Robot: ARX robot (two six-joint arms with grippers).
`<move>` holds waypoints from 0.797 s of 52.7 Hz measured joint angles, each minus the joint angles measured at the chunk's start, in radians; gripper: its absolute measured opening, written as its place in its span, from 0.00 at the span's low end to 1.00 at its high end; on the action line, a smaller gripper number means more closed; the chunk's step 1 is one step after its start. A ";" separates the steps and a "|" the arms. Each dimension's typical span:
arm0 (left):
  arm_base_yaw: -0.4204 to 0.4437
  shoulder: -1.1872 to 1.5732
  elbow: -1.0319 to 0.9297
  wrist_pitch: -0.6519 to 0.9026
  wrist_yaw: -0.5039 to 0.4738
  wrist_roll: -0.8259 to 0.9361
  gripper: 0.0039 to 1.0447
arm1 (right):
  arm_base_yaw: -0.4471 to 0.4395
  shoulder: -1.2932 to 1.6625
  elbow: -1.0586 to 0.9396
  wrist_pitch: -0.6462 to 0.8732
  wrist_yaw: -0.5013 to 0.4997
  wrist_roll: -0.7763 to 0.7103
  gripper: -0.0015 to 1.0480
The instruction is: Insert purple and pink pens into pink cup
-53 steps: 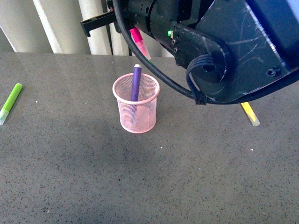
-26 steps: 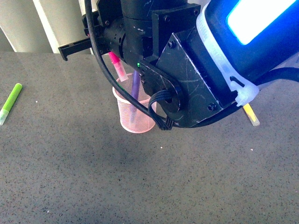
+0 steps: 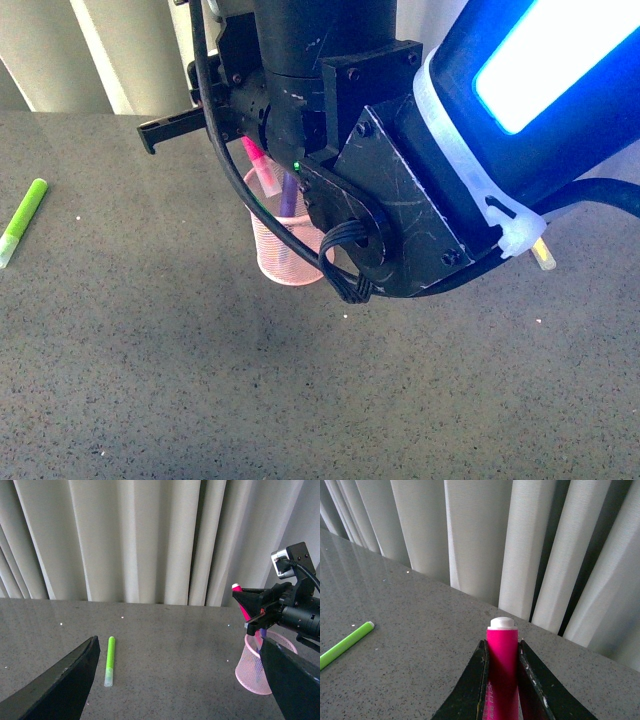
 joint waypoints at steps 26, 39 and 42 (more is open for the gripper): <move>0.000 0.000 0.000 0.000 0.000 0.000 0.94 | -0.007 -0.053 -0.055 -0.015 0.024 0.040 0.54; 0.000 0.000 0.000 0.000 0.000 0.000 0.94 | -0.062 -0.258 -0.168 -0.183 0.085 0.169 0.93; 0.000 0.000 0.000 0.000 0.000 0.000 0.94 | -0.091 -0.345 -0.213 -0.251 0.099 0.216 0.93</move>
